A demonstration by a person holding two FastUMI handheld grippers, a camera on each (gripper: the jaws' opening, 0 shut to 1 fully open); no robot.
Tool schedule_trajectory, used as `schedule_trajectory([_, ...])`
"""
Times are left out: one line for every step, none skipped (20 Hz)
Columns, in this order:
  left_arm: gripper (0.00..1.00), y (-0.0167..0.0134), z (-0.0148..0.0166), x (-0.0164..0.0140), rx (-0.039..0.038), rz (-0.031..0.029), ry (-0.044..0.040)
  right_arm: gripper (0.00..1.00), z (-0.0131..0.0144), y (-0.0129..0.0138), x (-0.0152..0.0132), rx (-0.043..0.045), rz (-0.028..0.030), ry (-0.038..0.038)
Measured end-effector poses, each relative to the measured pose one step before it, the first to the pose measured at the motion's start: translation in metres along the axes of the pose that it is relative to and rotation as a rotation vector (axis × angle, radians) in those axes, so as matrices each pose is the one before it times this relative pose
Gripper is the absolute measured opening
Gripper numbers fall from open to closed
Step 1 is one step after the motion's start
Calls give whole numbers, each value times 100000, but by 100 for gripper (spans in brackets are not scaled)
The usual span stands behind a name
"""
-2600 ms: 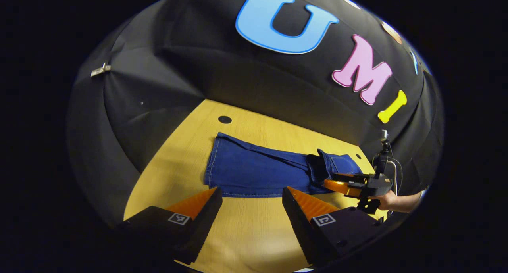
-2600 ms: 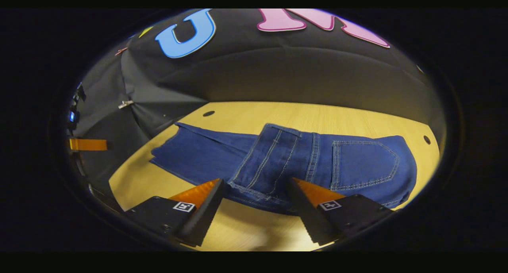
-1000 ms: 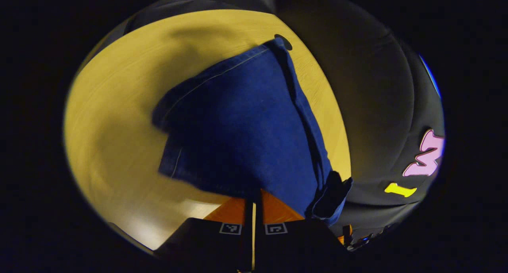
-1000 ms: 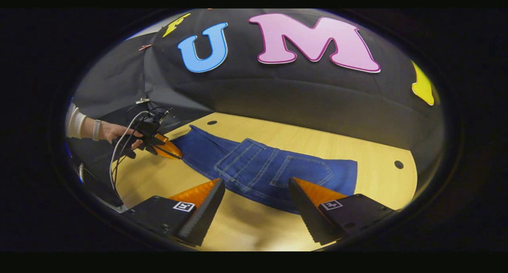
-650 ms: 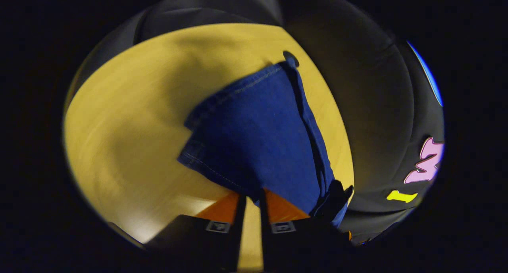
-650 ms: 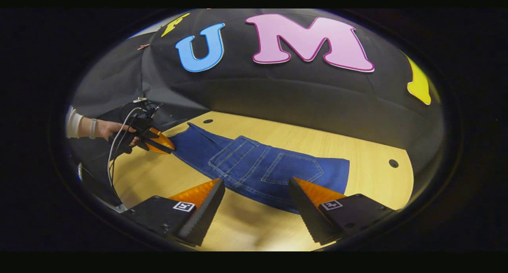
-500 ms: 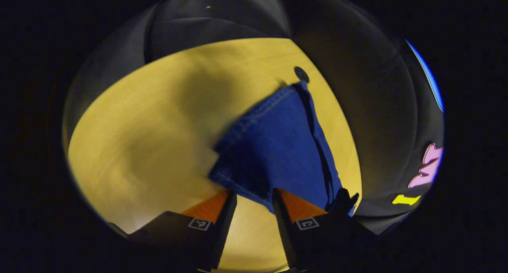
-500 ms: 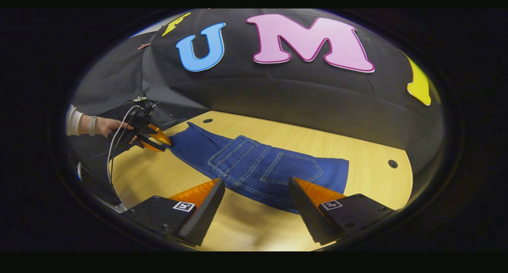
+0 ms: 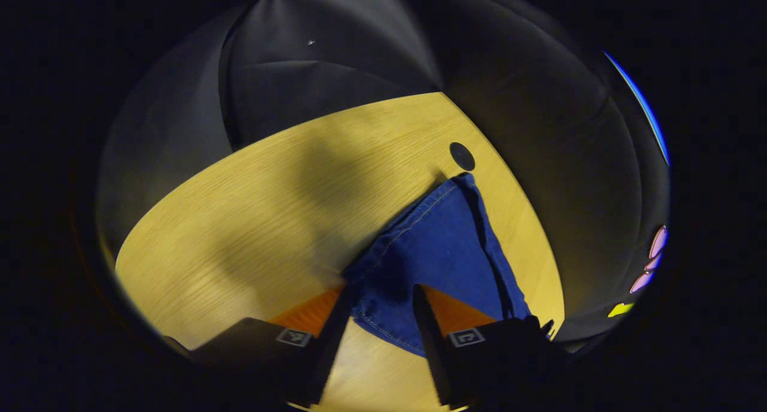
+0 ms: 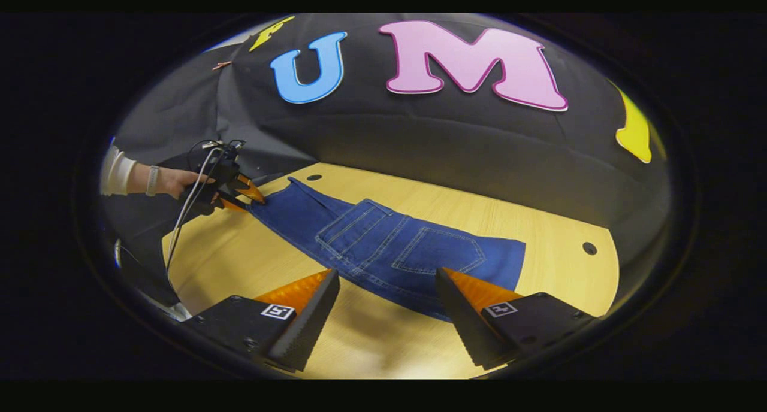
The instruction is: Grasp the waist and the cuffs of the jeans and fold them to make the two legs overlap; first hold the waist and fold one-third of the jeans toward the cuffs, then hold the cuffs and fold the remaining one-third in the same direction to finish folding.
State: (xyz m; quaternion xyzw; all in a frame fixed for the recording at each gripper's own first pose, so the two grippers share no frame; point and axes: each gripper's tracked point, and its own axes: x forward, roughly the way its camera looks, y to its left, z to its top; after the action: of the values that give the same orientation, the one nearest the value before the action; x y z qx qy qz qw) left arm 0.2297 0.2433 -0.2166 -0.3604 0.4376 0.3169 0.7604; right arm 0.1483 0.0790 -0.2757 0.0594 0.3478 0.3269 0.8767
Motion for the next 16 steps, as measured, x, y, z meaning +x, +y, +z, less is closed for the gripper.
schedule_trajectory([40,14,270,308,-554,81,-1275,98,-100,-89,-351,-628,-211,34])
schedule_trajectory([21,-130,409,-414,136,-1880,-540,98,-82,-111,-443,-1099,-256,30])
schedule_trajectory([17,-108,65,417,805,-429,-1873,98,-45,-76,-244,-1068,-36,171])
schedule_trajectory([12,-74,-51,133,757,231,655,98,-60,-151,-214,-1227,-217,233])
schedule_trajectory([11,1,-172,-202,858,535,78,99,-136,-181,-214,-1123,-297,178])
schedule_trajectory([6,-207,66,-220,233,-111,-333,99,-76,-122,-291,-695,-67,-17])
schedule_trajectory([6,-424,243,-282,-4,-1418,-1558,99,-20,-221,-224,-323,-347,-229])
schedule_trajectory([6,-666,417,-494,534,-2233,-1826,92,-44,-222,-189,172,-98,-436])
schedule_trajectory([6,-1034,327,-708,997,-3523,-2018,97,-30,-104,-118,383,160,-131])
schedule_trajectory([6,-1324,517,-751,1155,-4362,-2203,96,-124,-214,-142,139,-32,-94])
schedule_trajectory([6,-1331,433,-846,1828,-4216,-2115,96,-8,-235,-120,-46,59,-108])
schedule_trajectory([6,-1398,380,-805,2138,-3301,-1374,96,-102,-134,-155,19,-39,-377])
schedule_trajectory([6,-1385,291,-1236,3206,-3151,-1709,96,-1,-125,-238,322,549,-396])
schedule_trajectory([6,-1416,82,-881,2824,-2702,-1000,96,108,-126,-149,150,255,-636])
schedule_trajectory([6,-1627,39,-805,2492,-2524,-1051,96,-2,-212,-229,-39,33,-435])
schedule_trajectory([6,-1954,-1,-529,2343,-3147,-1255,96,29,-190,-98,57,3,-398])
